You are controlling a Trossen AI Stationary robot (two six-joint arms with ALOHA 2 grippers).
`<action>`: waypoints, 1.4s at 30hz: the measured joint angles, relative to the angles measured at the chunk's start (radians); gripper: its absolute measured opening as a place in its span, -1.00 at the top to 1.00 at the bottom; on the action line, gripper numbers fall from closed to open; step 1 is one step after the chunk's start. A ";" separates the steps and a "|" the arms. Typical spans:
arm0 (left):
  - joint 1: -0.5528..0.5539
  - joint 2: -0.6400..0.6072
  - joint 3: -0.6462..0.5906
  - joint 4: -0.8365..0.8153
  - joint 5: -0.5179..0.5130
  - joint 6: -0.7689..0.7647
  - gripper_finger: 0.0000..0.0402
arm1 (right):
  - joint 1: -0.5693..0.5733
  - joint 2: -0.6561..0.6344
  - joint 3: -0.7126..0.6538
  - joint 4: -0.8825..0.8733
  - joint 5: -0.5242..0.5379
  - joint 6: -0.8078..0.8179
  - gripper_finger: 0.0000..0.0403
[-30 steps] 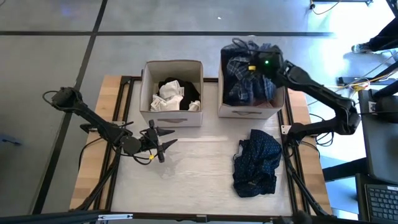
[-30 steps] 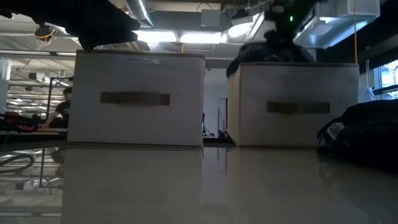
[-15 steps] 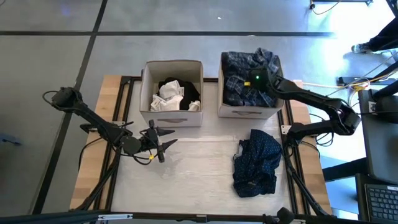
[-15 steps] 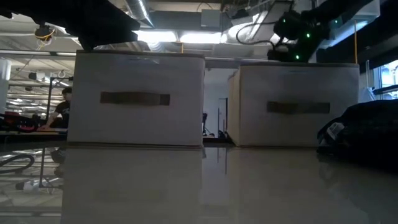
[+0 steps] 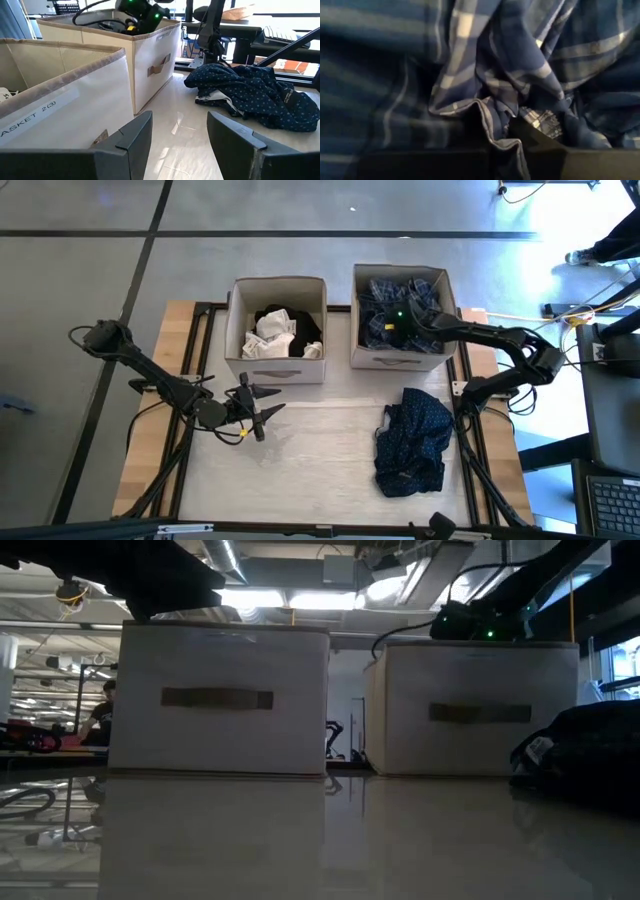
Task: Sort clothes
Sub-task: Put the blue pants into the right laundry organizer, then put the dotted blue shirt into the right laundry organizer
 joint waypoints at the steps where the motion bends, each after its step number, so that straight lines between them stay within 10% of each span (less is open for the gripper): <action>1: 0.000 0.000 0.000 0.000 0.000 0.000 0.10 | 0.000 0.010 0.000 0.005 -0.001 0.004 0.87; 20: 0.000 0.000 0.000 0.000 0.000 -0.003 0.10 | 0.003 -0.034 0.106 -0.150 0.015 0.057 -0.04; 33: 0.000 0.000 0.000 0.000 0.000 -0.003 0.10 | 0.004 -0.226 0.280 -0.425 -0.021 0.064 -0.10; 42: 0.000 0.000 0.000 0.000 0.000 -0.002 0.10 | 0.004 -0.383 0.329 -0.557 -0.295 0.099 -0.10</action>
